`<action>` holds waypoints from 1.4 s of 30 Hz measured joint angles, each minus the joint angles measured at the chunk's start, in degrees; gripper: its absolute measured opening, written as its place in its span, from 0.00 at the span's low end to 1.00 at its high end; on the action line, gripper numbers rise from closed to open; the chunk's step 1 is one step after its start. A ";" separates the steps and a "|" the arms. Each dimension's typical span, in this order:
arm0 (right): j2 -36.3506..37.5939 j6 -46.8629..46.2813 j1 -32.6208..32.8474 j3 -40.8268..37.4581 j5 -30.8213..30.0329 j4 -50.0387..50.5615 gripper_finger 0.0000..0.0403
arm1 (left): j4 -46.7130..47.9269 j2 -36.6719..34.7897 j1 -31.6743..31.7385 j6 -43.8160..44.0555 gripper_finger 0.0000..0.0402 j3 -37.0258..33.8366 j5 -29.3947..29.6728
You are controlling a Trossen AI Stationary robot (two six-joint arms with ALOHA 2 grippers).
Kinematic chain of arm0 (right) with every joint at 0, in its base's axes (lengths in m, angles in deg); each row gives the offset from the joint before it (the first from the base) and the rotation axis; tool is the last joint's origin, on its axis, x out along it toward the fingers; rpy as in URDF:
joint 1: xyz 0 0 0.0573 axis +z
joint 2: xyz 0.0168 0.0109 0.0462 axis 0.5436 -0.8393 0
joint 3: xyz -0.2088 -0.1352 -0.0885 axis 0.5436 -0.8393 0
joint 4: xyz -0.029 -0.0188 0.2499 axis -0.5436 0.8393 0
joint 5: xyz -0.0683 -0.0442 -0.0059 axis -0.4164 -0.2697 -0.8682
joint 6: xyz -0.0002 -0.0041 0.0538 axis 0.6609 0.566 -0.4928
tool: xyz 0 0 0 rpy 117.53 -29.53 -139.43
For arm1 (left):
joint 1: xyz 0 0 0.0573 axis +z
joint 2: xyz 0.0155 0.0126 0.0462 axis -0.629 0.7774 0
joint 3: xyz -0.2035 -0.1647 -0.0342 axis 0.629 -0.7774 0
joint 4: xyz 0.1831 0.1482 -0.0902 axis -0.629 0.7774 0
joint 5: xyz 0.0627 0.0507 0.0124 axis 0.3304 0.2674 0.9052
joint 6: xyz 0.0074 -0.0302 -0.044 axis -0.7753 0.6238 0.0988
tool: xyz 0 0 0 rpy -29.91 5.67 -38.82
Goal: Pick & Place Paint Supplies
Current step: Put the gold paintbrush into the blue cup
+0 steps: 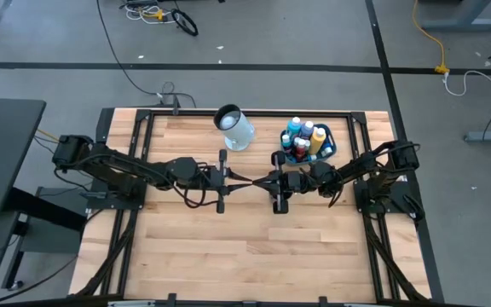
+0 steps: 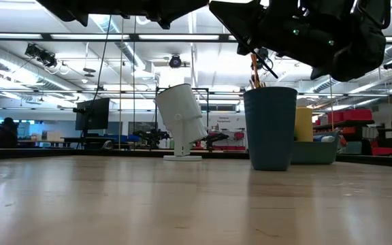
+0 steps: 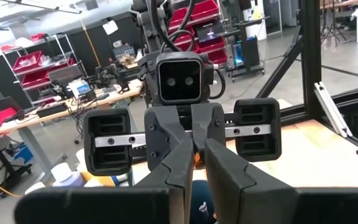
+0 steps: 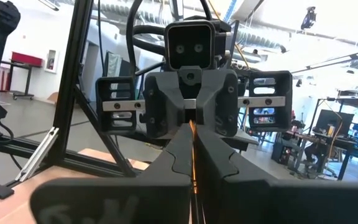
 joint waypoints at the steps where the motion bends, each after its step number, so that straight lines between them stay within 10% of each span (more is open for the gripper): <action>1: 0.00 -0.01 0.00 0.00 0.00 0.00 0.01 | 0.04 0.00 0.00 0.32 0.12 0.00 0.00; 33: -0.02 -0.03 0.02 1.62 0.58 0.48 0.02 | -0.10 -0.11 0.94 -0.20 0.01 0.04 0.20; 42: 0.02 -1.34 0.24 1.62 -1.49 0.55 0.18 | 0.34 -0.11 0.98 -0.10 0.01 0.06 1.83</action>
